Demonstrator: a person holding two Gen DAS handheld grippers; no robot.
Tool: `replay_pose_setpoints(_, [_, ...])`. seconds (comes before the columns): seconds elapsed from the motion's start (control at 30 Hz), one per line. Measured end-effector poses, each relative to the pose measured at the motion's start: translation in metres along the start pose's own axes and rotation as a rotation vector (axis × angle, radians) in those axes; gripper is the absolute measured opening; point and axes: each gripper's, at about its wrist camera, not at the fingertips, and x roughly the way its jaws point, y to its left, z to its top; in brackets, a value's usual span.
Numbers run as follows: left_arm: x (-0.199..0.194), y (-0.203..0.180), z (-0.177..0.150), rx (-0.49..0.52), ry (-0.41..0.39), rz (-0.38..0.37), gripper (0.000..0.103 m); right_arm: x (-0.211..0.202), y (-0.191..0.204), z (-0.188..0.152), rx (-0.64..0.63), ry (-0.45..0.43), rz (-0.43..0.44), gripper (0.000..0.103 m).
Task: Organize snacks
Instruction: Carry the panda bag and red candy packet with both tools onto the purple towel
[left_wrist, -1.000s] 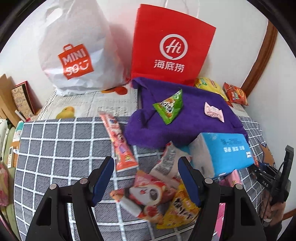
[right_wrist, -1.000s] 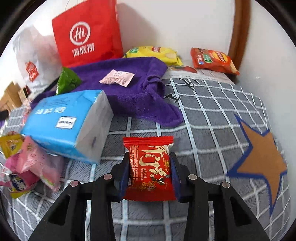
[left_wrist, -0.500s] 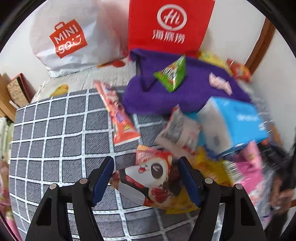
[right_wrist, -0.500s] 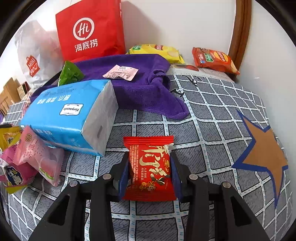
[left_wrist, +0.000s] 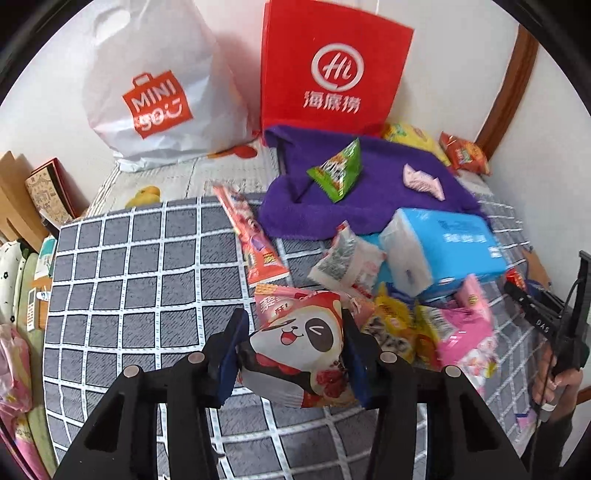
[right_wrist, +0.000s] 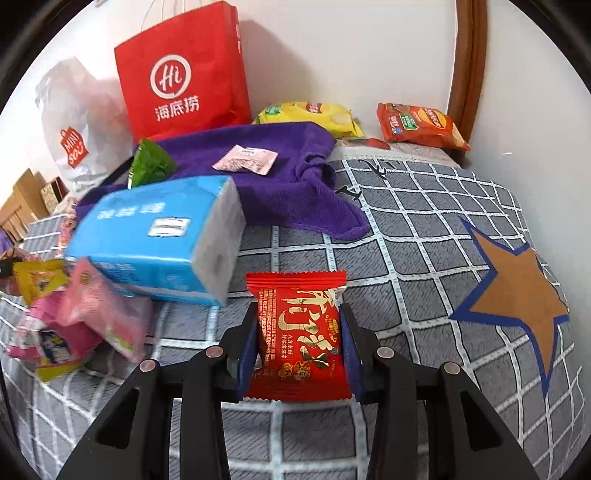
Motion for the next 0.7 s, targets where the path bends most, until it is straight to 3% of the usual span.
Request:
replay_pose_setpoints(0.33, [-0.030,-0.041,0.003,0.049,-0.068,-0.116,0.046,-0.051,0.033,0.011,-0.052,-0.074,0.076,0.040])
replay_pose_setpoints(0.7, [-0.042,-0.083,0.037,0.093,-0.088,-0.163,0.046,-0.070,0.052,0.047,-0.085,-0.114,0.095,0.040])
